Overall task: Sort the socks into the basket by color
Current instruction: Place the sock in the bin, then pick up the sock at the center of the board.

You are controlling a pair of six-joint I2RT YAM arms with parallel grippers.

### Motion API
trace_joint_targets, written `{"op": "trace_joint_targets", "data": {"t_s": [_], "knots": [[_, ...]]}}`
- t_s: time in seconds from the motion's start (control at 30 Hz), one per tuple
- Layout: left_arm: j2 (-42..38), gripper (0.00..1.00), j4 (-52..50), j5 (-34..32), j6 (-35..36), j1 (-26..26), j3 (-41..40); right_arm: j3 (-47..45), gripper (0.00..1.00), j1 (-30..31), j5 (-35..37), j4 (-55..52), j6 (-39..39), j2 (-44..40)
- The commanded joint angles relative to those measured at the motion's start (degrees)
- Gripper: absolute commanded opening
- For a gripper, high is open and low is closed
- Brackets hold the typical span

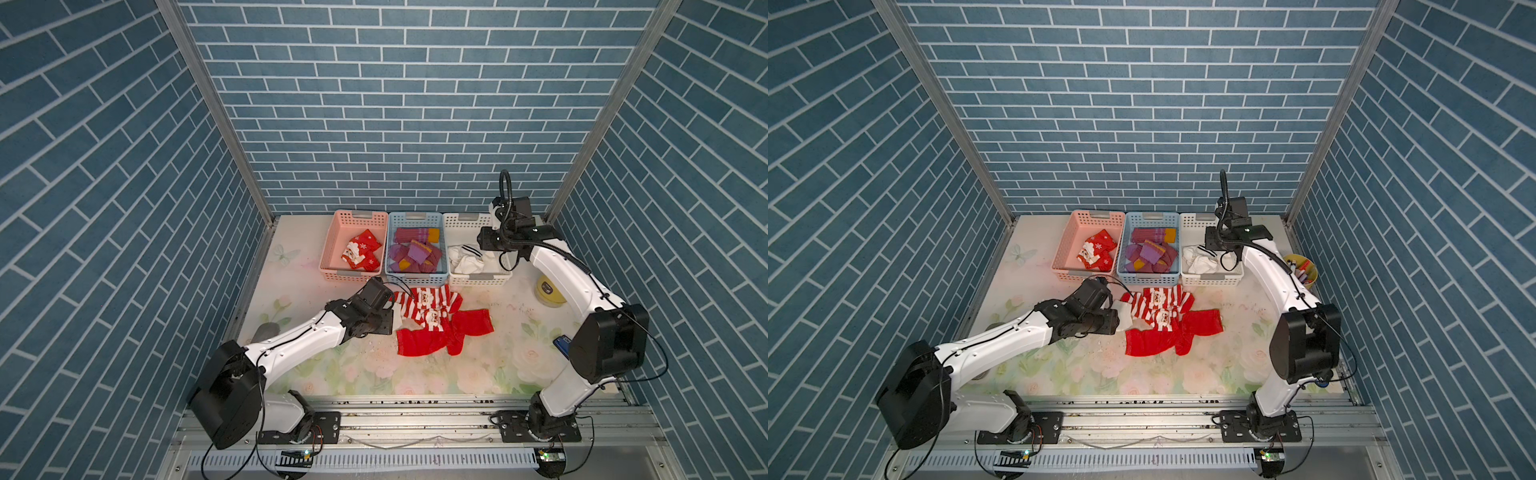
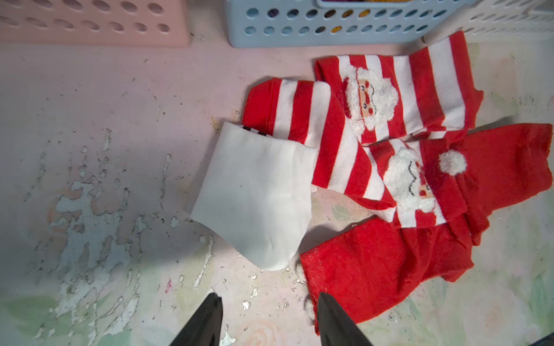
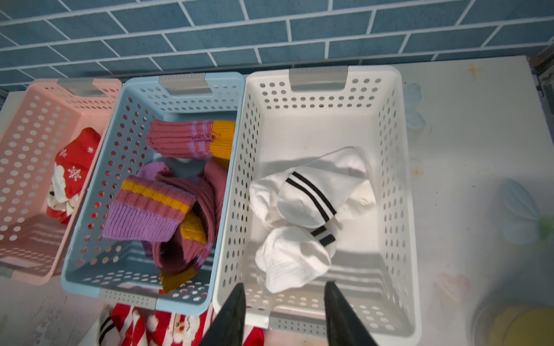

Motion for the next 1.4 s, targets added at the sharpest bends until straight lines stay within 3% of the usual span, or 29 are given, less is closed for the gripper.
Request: {"op": "trace_joint_targets", "data": {"t_s": [0.0,0.3,0.63,0.87,1.37], "knots": [[1.2,0.58,1.6,1.4,-0.4,-1.6,-0.5,-4.4,0.44,0.0,-1.9,2.7,2.7,-5.5],[4.5,0.58,6.5,2.4,-1.6,-5.9,-0.4,-20.0,0.45,0.5,-5.0,6.1,7.3,-16.6],[11.7,0.59,-1.1,-4.7,-0.9,-11.0,8.0,-32.3,0.49,2.2,-5.6,8.8,11.5,-24.9],[17.6,0.6,-7.5,-9.7,-0.8,-14.1,14.3,-36.2,0.51,2.7,-5.7,8.9,12.5,-27.3],[23.8,0.57,-9.5,-9.8,-0.8,-16.7,18.1,-38.0,0.53,2.6,-5.0,9.2,13.0,-28.4]]}}
